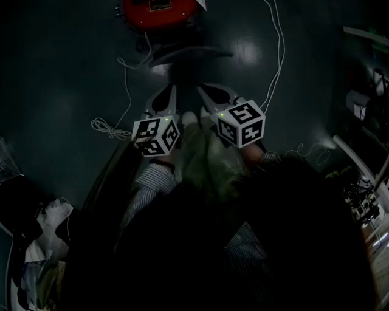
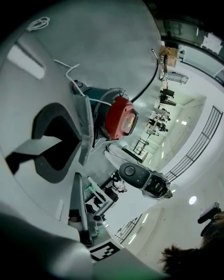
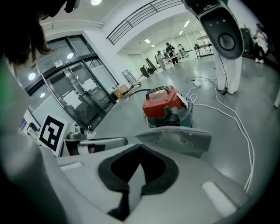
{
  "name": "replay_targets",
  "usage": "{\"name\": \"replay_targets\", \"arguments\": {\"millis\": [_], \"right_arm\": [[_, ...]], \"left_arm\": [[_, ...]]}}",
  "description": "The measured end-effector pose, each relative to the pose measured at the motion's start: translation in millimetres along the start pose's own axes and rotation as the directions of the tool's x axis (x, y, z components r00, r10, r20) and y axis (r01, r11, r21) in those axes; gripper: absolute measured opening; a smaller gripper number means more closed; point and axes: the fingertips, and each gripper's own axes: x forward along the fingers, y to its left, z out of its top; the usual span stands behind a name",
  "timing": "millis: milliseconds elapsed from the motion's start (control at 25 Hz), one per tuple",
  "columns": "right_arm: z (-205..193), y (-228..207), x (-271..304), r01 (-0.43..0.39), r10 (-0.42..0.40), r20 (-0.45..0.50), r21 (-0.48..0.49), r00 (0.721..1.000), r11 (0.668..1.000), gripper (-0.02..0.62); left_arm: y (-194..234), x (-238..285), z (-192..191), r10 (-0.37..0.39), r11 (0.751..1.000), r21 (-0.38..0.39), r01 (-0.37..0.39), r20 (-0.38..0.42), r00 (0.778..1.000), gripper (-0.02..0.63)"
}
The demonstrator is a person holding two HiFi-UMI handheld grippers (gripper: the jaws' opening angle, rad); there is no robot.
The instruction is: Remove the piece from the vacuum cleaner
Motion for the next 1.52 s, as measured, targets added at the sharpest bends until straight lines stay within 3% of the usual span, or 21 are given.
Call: {"name": "replay_targets", "arguments": {"millis": [160,280,360,480,520,680,840,1000,1160,1280,1360,1520], "right_arm": [[5,-15,31,0.001,-0.002,0.007,0.01,1.0,1.0,0.002],[7,-16,48,-0.019,0.02,-0.011,0.022,1.0,1.0,0.002],[9,-15,55,-0.039,0.04,-0.022,0.021,0.999,0.999,0.002],[13,-17,59,-0.051,0.052,-0.022,0.039,0.998,0.998,0.002],[12,-18,61,-0.052,0.053,-0.023,0.053,0.998,0.997,0.002],[8,-19,69,-0.056,0.06,-0.038,0.086,0.998,0.995,0.002],[5,-20,73,-0.062,0.067,-0.041,0.129,0.997,0.99,0.002],[1,-26,78,-0.06,0.068,-0.052,0.137,0.996,0.989,0.002],[-4,-27,80,-0.064,0.073,-0.059,0.153,0.996,0.986,0.002],[-6,-27,81,-0.067,0.078,-0.063,0.164,0.995,0.984,0.002],[-8,-28,80,-0.07,0.083,-0.066,0.177,0.994,0.982,0.002],[-9,-31,76,-0.065,0.078,-0.064,0.187,0.995,0.98,0.002]], "left_arm": [[25,22,10,0.074,0.994,0.086,-0.072,-0.014,0.997,0.006],[31,40,14,0.054,0.985,0.168,-0.048,-0.032,0.998,0.006],[34,50,19,0.043,0.963,0.267,-0.025,-0.061,0.997,0.008],[39,60,28,0.047,0.91,0.415,-0.002,-0.099,0.994,0.008],[40,63,28,0.048,0.897,0.441,0.006,-0.112,0.992,0.008],[45,73,23,0.061,0.873,0.487,0.031,-0.174,0.983,0.11],[44,80,15,0.093,0.792,0.606,0.073,-0.238,0.967,0.202],[49,89,15,0.154,0.684,0.725,0.078,-0.248,0.957,0.213],[55,94,26,0.217,0.616,0.787,0.033,-0.21,0.953,0.222],[62,101,17,0.237,0.599,0.799,0.057,-0.244,0.94,0.214],[66,104,10,0.252,0.589,0.806,0.066,-0.26,0.932,0.108],[61,101,6,0.251,0.601,0.795,0.081,-0.284,0.925,0.086]]}}
